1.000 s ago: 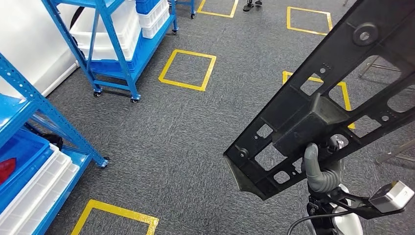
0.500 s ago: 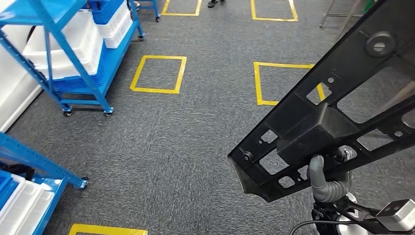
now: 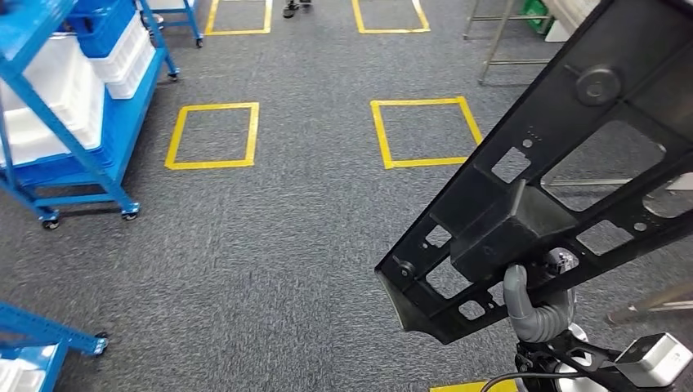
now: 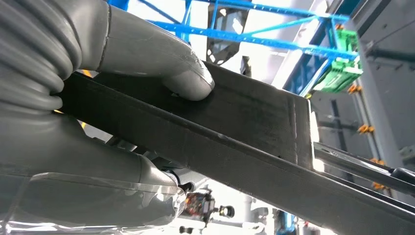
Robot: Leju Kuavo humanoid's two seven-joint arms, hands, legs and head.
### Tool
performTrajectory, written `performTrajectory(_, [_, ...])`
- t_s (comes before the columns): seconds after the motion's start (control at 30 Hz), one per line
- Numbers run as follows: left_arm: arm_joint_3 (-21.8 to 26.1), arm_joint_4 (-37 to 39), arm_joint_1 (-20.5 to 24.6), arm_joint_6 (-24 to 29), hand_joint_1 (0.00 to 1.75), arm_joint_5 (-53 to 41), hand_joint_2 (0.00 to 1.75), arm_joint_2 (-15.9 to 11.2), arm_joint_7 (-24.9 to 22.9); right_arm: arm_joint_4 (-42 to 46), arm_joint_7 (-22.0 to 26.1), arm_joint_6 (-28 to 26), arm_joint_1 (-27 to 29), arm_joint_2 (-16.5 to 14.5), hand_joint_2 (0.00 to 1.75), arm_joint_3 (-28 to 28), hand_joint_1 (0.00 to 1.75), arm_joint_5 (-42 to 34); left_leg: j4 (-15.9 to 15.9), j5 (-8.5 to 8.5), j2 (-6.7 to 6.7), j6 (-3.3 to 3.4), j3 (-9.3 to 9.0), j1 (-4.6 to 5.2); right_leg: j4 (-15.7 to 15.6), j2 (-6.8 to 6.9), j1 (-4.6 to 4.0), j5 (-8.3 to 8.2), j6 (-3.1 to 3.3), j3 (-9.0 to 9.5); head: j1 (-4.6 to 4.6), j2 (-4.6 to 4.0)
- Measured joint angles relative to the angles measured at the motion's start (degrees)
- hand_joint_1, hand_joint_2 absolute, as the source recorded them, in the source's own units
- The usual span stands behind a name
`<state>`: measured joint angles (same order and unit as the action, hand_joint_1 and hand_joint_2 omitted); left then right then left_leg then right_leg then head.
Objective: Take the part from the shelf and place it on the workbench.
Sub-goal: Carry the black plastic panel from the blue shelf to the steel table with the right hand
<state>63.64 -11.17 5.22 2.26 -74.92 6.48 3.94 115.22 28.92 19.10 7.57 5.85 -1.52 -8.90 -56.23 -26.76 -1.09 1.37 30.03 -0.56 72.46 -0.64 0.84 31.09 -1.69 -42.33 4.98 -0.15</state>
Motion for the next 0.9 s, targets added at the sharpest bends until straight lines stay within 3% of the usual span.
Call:
performTrajectory(0.03, [0.0, 0.0, 0.0, 0.1, 0.0, 0.1, 1.75, 0.0, 0.5, -0.3, -0.2, 0.3, -0.2, 0.0, 1.75, 0.1, 1.75, -0.1, 0.0, -0.08, -0.69, -0.09, 0.0, -0.02, 1.1, 0.22, 0.23, -0.1, -0.24, -0.5, 0.0, 0.0])
performTrajectory(0.07, [0.0, 0.0, 0.0, 0.2, 0.0, 0.3, 1.75, 0.1, 0.9, -0.6, -0.4, 0.5, -0.5, 0.0, 1.75, 0.2, 1.75, -0.2, -0.1, -0.19, -1.35, -0.22, -0.02, -0.05, -0.1, 0.49, 0.43, -1.16, -0.42, 0.17, 0.0, 0.0])
performTrajectory(0.13, [0.1, 0.0, 0.1, 0.4, 0.0, 0.6, 1.75, 0.2, 1.6, -1.2, -0.5, 1.1, -1.3, 0.0, 1.75, 0.4, 1.75, -0.7, -0.4, -0.55, -2.57, -0.64, -0.19, -0.08, -7.4, 2.08, 0.59, -4.35, -0.47, 4.15, 0.0, 0.0])
performTrajectory(0.2, [0.2, 0.0, 0.1, 0.5, 0.0, 0.9, 1.75, 0.3, 2.0, -1.9, -0.7, 1.6, -2.7, 0.0, 1.75, 0.7, 1.75, -1.2, -0.6, -1.05, -3.58, -1.3, -0.32, 0.18, -13.1, 3.57, 0.29, -5.88, 0.18, 7.16, 0.0, 0.0])
performTrajectory(0.23, [0.3, 0.0, 0.1, 0.6, 0.0, 1.0, 1.75, 0.4, 2.0, -2.2, -0.9, 1.8, -3.5, 0.0, 1.75, 0.9, 1.75, -1.4, -0.6, -1.23, -4.05, -1.65, -0.41, 0.32, -13.9, 3.75, 0.07, -5.79, 0.65, 7.53, 0.0, 0.0])
performTrajectory(0.3, [0.6, 0.0, 0.2, 0.7, 0.0, 1.1, 1.75, 0.4, 2.0, -2.8, -1.3, 2.0, -4.6, 0.0, 1.75, 1.2, 1.75, -1.7, -0.5, -1.49, -4.79, -2.3, -0.77, 0.36, -13.9, 2.55, -0.03, -5.89, 1.48, 7.46, 0.01, 0.0])
performTrajectory(0.33, [0.7, 0.0, 0.3, 0.8, 0.0, 1.1, 1.75, 0.4, 1.8, -3.1, -1.5, 1.9, -5.0, 0.0, 1.75, 1.3, 1.75, -1.8, -0.8, -1.83, -4.4, -2.62, -0.86, 0.24, -14.1, 2.03, 0.06, -5.99, 1.83, 7.5, 0.01, 0.0])
performTrajectory(0.4, [0.9, 0.0, 0.3, 0.7, 0.0, 1.1, 1.75, 0.5, 0.8, -3.5, -1.9, 1.8, -5.8, 0.0, 1.75, 1.6, 1.75, -1.7, -4.3, -4.14, -2.05, -3.06, 0.52, -0.02, -14.4, 1.07, 0.33, -6.24, 2.56, 7.6, 0.01, 0.0])
performTrajectory(0.47, [1.1, 0.0, 0.2, 0.5, 0.0, 1.1, 1.75, 0.5, -0.6, -3.7, -2.3, 1.5, -6.4, 0.0, 1.75, 2.0, 1.75, -1.6, -12.3, -8.06, 0.11, -3.18, 4.31, -0.1, -14.4, 0.06, 0.2, -6.24, 2.97, 7.57, 0.01, 0.0])
performTrajectory(0.5, [1.2, 0.0, 0.2, 0.4, 0.0, 1.1, 1.75, 0.6, -1.2, -3.8, -2.5, 1.4, -6.5, 0.0, 1.75, 2.2, 1.75, -1.5, -16.1, -9.39, 0.42, -3.17, 6.17, -0.08, -14.4, -0.55, 0.09, -6.22, 3.05, 7.57, 0.01, 0.0])
performTrajectory(0.53, [1.2, 0.0, 0.3, 0.3, 0.0, 1.1, 1.75, 0.6, -1.6, -3.9, -2.7, 1.3, -6.5, 0.0, 1.75, 2.3, 1.75, -1.5, -18.1, -9.6, 0.52, -3.1, 7.24, -0.06, -14.4, -1.2, -0.02, -6.2, 3.08, 7.59, 0.01, 0.0])
performTrajectory(0.57, [1.3, 0.0, 0.4, 0.2, 0.0, 1.1, 1.75, 0.6, -1.8, -4.0, -2.8, 1.2, -6.5, 0.0, 1.75, 2.5, 1.75, -1.4, -17.8, -8.6, 0.57, -2.95, 7.23, -0.04, -14.3, -1.9, -0.1, -6.2, 3.08, 7.64, 0.01, 0.0])
performTrajectory(0.6, [1.3, 0.0, 0.4, 0.2, 0.0, 1.1, 1.75, 0.6, -2.1, -4.1, -2.8, 1.2, -6.5, 0.0, 1.75, 2.6, 1.75, -1.4, -15.2, -6.56, 0.8, -2.71, 6.12, -0.03, -14.3, -2.68, -0.16, -6.19, 3.06, 7.71, 0.01, 0.0])
performTrajectory(0.67, [1.4, 0.0, 0.2, 0.3, 0.0, 1.1, 1.75, 0.6, -2.4, -4.2, -2.8, 1.1, -6.6, 0.0, 1.75, 2.7, 1.75, -1.4, -7.2, -2.31, 2.79, -2.02, 2.82, -0.07, -14.0, -4.21, -0.26, -6.16, 2.84, 7.7, 0.01, 0.0])
performTrajectory(0.7, [1.4, 0.0, 0.1, 0.3, 0.0, 1.0, 1.75, 0.7, -2.6, -4.2, -2.8, 0.9, -6.6, 0.0, 1.75, 2.8, 1.75, -1.3, -4.0, -1.22, 3.88, -1.81, 1.61, -0.08, -13.9, -4.92, -0.25, -6.2, 2.58, 7.53, 0.01, 0.0])
performTrajectory(0.77, [1.4, 0.0, 0.1, 0.2, 0.0, 1.1, 1.75, 0.7, -3.1, -4.2, -2.7, 0.6, -6.4, 0.0, 1.75, 2.8, 1.75, -1.3, -1.8, -1.09, 4.87, -1.57, 0.81, 0.0, -13.9, -6.1, -0.14, -6.43, 1.8, 7.06, 0.01, 0.0])
performTrajectory(0.8, [1.4, 0.0, 0.1, 0.2, 0.0, 1.1, 1.75, 0.7, -3.3, -4.2, -2.6, 0.5, -6.3, 0.0, 1.75, 2.8, 1.75, -1.3, -1.5, -1.05, 4.36, -1.4, 0.65, -0.06, -14.0, -6.62, -0.08, -6.61, 1.39, 6.92, 0.01, 0.0])
performTrajectory(0.83, [1.4, 0.0, 0.2, 0.2, 0.0, 1.2, 1.75, 0.8, -3.4, -4.2, -2.5, 0.5, -6.1, -0.1, 1.75, 2.8, 1.75, -1.3, -1.2, -0.84, 3.76, -1.1, 0.46, -0.14, -13.9, -6.22, -0.08, -6.63, 1.08, 6.83, 0.0, 0.0])
performTrajectory(0.9, [1.6, 0.0, 0.1, 0.5, 0.0, 1.6, 1.75, 1.0, -3.0, -4.2, -2.3, 0.8, -6.4, -0.3, 1.75, 2.7, 1.75, -1.3, -0.6, -0.45, 2.3, -0.38, 0.12, -0.34, -11.4, -3.32, -0.29, -5.06, 0.59, 5.52, 0.0, 0.0])
